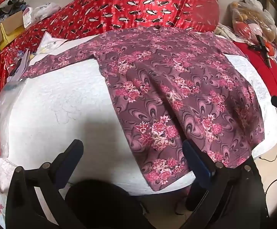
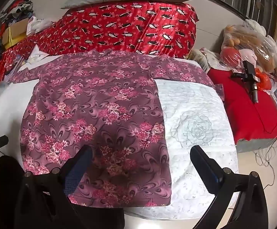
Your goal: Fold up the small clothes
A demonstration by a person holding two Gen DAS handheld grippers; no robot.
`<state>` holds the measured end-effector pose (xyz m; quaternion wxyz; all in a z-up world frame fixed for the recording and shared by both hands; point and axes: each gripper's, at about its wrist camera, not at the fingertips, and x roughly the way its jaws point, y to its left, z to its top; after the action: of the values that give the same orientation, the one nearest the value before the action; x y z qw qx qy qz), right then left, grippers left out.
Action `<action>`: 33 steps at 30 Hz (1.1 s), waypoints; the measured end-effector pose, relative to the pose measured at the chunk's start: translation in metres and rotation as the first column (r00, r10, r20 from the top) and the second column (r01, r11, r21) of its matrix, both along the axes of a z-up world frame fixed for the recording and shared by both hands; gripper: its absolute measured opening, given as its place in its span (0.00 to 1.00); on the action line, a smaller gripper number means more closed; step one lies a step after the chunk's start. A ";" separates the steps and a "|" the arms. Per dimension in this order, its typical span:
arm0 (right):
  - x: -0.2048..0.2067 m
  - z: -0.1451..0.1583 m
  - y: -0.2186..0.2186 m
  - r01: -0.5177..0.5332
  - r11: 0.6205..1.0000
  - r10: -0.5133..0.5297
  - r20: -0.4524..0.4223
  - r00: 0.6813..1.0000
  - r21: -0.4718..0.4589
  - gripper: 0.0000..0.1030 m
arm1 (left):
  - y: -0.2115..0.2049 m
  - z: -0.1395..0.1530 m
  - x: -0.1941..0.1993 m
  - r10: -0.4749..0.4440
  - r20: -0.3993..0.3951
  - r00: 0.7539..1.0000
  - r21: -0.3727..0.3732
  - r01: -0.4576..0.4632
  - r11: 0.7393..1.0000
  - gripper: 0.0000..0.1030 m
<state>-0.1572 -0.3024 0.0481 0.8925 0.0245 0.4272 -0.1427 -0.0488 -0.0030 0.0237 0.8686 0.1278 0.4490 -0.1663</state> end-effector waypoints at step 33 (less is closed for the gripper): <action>0.003 -0.012 -0.006 0.005 1.000 -0.005 -0.007 1.000 0.012 0.99 | -0.017 -0.004 0.007 -0.015 -0.021 1.000 0.004 0.015 1.000 1.00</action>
<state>-0.1539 -0.3083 0.0364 0.8905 0.0305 0.4311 -0.1422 -0.0422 -0.0198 0.0197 0.8622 0.1313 0.4577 -0.1730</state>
